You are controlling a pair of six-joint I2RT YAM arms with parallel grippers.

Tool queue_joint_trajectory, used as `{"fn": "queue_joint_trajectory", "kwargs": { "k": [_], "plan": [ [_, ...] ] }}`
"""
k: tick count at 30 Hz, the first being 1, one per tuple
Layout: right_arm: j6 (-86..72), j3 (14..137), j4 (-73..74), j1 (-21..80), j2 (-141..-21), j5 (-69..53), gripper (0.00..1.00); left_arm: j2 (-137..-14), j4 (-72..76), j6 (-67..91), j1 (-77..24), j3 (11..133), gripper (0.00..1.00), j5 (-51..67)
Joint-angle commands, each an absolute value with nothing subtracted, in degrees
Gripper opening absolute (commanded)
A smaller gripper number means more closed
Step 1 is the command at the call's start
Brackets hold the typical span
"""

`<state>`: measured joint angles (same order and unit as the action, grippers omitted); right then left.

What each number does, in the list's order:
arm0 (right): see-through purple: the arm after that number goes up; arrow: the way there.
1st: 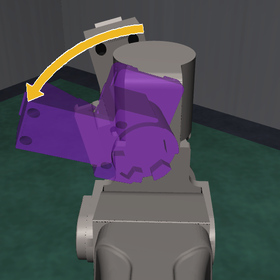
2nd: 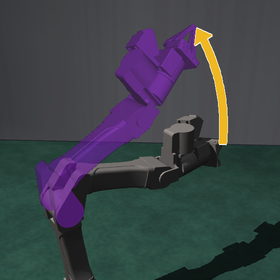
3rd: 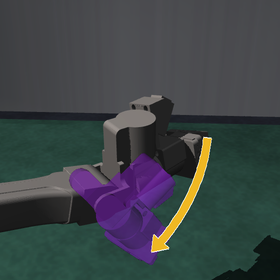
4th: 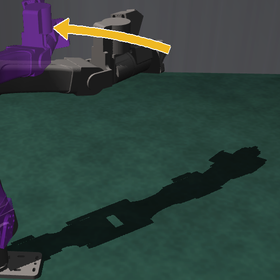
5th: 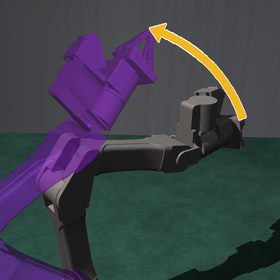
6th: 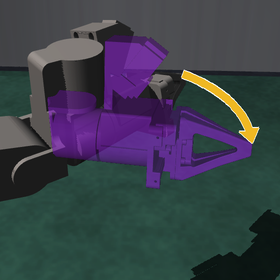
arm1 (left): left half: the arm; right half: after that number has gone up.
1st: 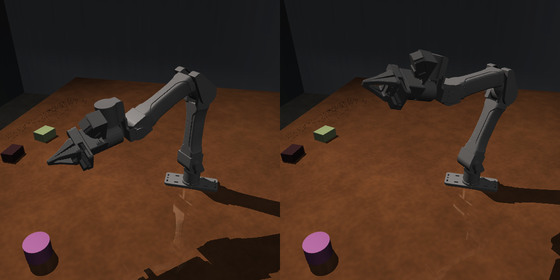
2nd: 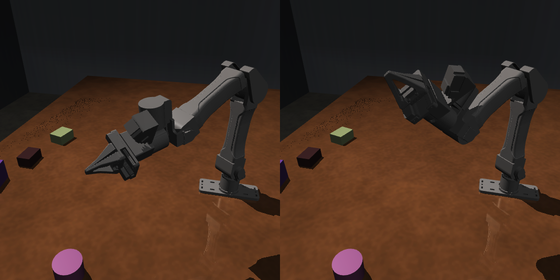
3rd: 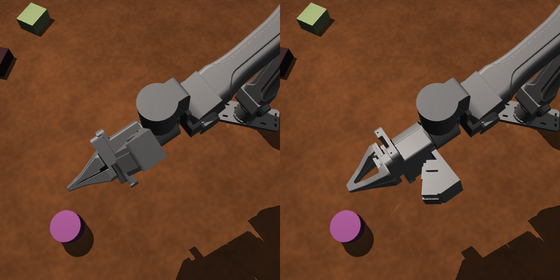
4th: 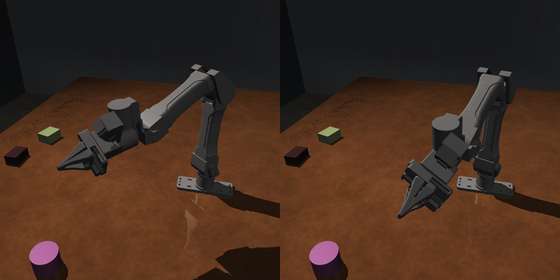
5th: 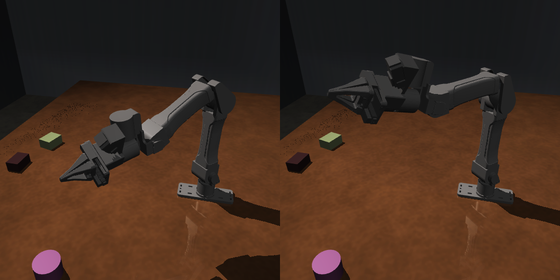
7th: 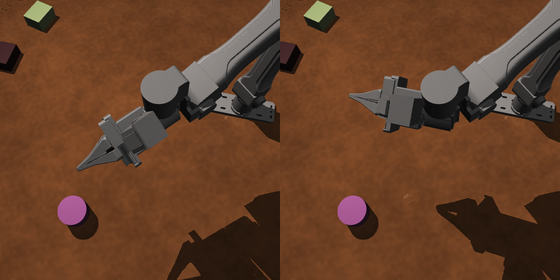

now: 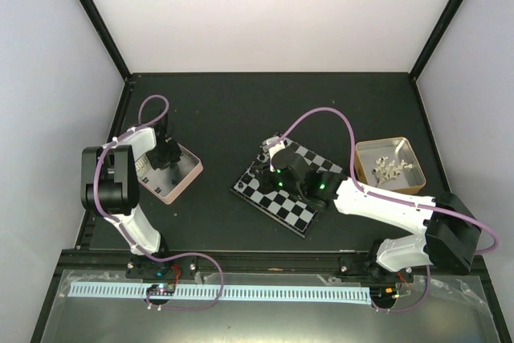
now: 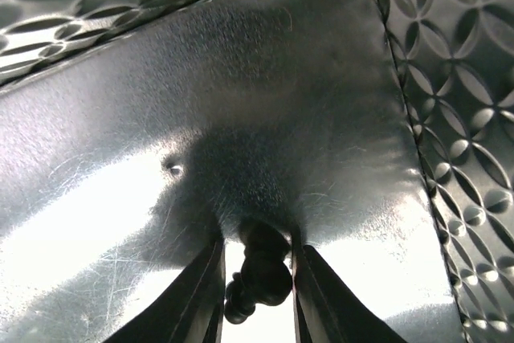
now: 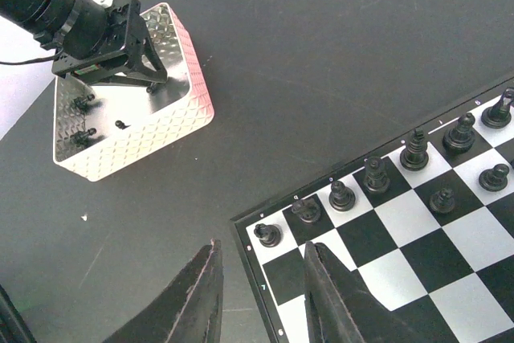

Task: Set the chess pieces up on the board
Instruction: Pick up the chess piece from the storage box.

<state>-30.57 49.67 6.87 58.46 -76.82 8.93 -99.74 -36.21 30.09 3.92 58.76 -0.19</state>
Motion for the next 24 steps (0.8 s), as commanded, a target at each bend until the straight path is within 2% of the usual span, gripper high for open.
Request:
{"fn": "queue_joint_trajectory", "kwargs": {
  "k": [1,3,12,19,24],
  "plan": [
    [-31.0,49.2,6.5,58.4,-75.6,10.1,0.29,-102.7,-40.5,29.1,3.4,59.3,0.22,-1.5],
    [-30.9,49.2,6.6,58.4,-75.6,10.1,0.29,-102.6,-40.3,29.2,3.4,59.3,0.17,-1.7],
    [-30.7,48.8,5.7,58.4,-75.1,9.6,0.29,-95.5,-36.8,31.2,3.3,57.1,0.11,0.2],
    [-30.7,46.3,0.3,58.4,-72.6,6.4,0.30,-81.5,-33.6,38.2,3.3,51.5,0.12,12.9],
    [-30.8,46.2,-3.8,58.4,-72.6,2.3,0.41,-71.1,-28.3,49.2,2.5,45.9,0.12,25.8]
  ]
}}
